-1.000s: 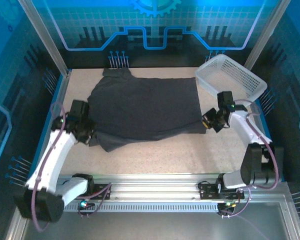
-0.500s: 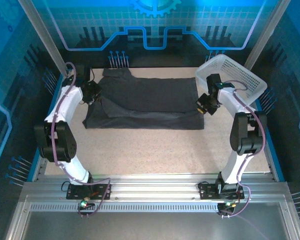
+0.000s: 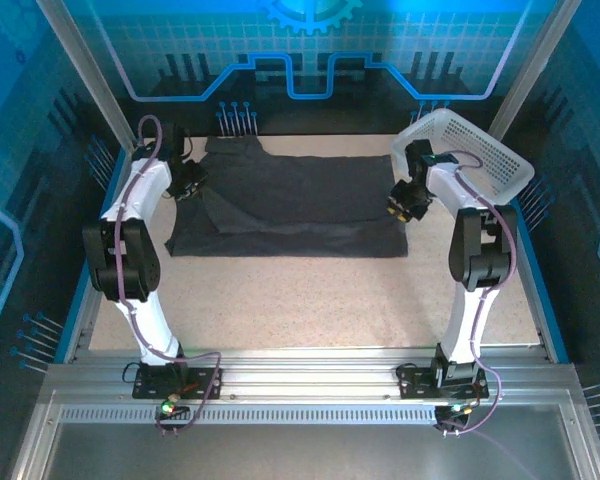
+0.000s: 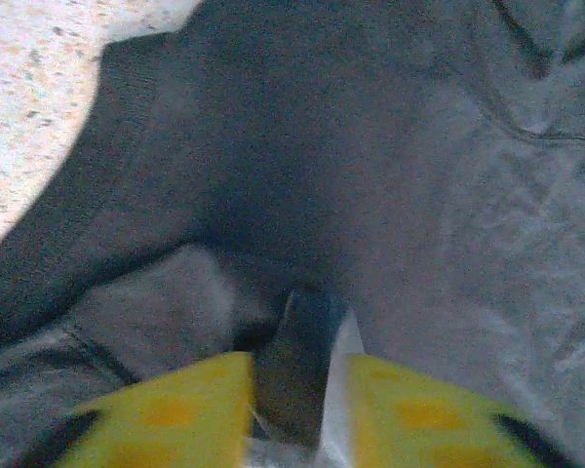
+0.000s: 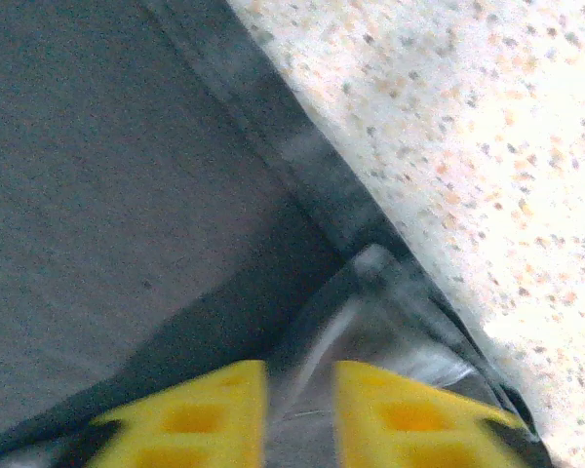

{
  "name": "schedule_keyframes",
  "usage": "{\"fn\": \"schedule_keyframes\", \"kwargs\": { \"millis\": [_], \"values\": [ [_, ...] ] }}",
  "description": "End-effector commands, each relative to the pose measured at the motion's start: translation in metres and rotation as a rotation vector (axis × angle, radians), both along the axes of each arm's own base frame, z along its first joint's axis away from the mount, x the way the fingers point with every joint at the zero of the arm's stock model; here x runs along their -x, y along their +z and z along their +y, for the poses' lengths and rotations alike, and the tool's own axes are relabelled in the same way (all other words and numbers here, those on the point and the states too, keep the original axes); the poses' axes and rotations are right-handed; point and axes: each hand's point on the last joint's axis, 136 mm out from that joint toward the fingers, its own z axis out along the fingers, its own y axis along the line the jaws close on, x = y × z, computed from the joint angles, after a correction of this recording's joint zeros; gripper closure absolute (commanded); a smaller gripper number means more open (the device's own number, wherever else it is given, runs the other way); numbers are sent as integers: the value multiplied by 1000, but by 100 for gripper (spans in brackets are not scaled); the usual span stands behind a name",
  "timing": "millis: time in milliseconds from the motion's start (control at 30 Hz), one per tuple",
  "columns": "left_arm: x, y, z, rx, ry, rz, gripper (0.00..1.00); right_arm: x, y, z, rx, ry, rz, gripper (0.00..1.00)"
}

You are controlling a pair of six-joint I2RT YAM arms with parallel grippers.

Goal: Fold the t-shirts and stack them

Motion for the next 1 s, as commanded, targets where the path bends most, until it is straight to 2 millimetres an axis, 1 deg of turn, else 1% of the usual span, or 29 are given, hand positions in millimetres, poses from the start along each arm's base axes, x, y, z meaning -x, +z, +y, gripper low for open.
{"fn": "schedule_keyframes", "kwargs": {
  "millis": [0, 67, 100, 167, 200, 267, 333, 367, 433, 533, 600, 633, 733, 833, 933, 967],
  "values": [
    [16, 11, 39, -53, 76, 38, 44, -4, 16, 3, 19, 120, -18, 53],
    [37, 13, 55, -28, 144, 62, 42, 0, 30, -4, 37, 142, -38, 48],
    [48, 13, 59, -11, 172, 70, 41, 3, 37, -7, 44, 149, -49, 47],
    [79, 3, 61, 44, 247, 103, 41, 19, 46, -9, 46, 161, -61, 45],
    [93, -5, 58, 75, 274, 117, 42, 27, 47, -8, 36, 162, -61, 45],
    [119, -28, 54, 168, 337, 137, 41, 50, 38, 0, -16, 160, -48, 45],
    [132, -47, 48, 249, 377, 143, 41, 71, 25, 8, -73, 149, -31, 44],
    [133, -55, 44, 296, 388, 141, 41, 78, 19, 10, -97, 140, -34, 44],
    [133, -66, 39, 364, 405, 137, 40, 93, 6, 12, -125, 116, -25, 43],
    [127, -80, 37, 393, 412, 121, 40, 103, -15, 11, -178, 64, 2, 43],
    [129, -94, 34, 409, 418, 161, 42, 103, -24, 9, -182, 43, 8, 43],
    [133, -102, 35, 397, 421, 198, 44, 99, -27, 7, -185, 30, 1, 43],
    [142, -115, 43, 341, 436, 258, 50, 88, -34, 8, -194, 7, 6, 44],
    [136, -117, 53, 302, 445, 248, 58, 84, -43, 8, -171, -7, 45, 48],
    [124, -122, 56, 313, 450, 241, 66, 83, -52, 6, -134, -18, 88, 52],
    [121, -123, 56, 314, 452, 241, 70, 84, -56, 5, -126, -22, 111, 54]
  ]
}}
